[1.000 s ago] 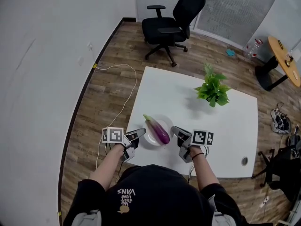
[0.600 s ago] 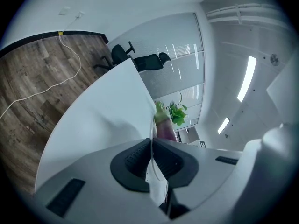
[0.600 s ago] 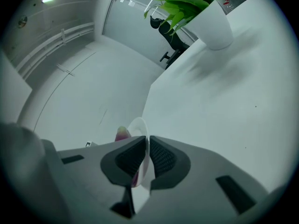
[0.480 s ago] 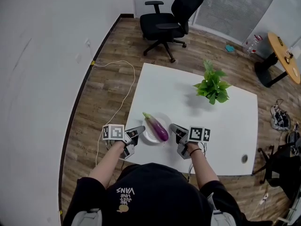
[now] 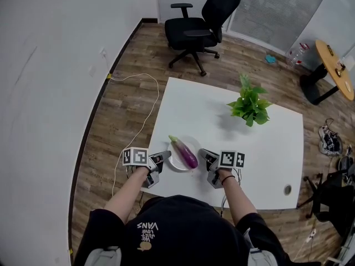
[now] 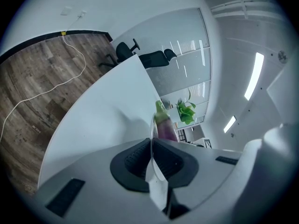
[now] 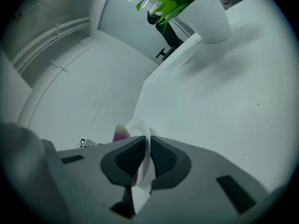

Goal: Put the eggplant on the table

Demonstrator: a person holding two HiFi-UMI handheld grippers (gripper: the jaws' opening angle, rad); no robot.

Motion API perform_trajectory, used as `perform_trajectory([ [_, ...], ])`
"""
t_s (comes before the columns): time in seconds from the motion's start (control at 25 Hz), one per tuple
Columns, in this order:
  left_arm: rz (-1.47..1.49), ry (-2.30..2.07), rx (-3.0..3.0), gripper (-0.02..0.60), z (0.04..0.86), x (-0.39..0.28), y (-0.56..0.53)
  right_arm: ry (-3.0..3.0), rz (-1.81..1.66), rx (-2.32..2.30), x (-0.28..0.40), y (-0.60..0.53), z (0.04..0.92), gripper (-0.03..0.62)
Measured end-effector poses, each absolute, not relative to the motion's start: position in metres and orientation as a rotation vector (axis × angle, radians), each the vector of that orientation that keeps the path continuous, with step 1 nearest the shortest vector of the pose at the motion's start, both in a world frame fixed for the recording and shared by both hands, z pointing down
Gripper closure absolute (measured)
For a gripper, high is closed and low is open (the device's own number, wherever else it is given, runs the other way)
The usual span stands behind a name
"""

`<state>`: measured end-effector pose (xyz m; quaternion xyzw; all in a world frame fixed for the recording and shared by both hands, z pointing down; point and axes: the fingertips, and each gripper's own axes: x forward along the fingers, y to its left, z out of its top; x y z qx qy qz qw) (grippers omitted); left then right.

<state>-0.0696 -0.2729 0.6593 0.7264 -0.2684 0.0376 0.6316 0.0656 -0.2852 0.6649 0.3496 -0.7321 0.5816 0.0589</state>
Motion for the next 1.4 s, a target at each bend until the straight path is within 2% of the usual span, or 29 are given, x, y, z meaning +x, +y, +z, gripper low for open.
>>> perform_trajectory([
  [1.4, 0.273, -0.677, 1.556, 0.557, 0.69, -0.069, -0.281, -2.102, 1.725, 1.074, 0.065, -0.297, 0.686, 0.559],
])
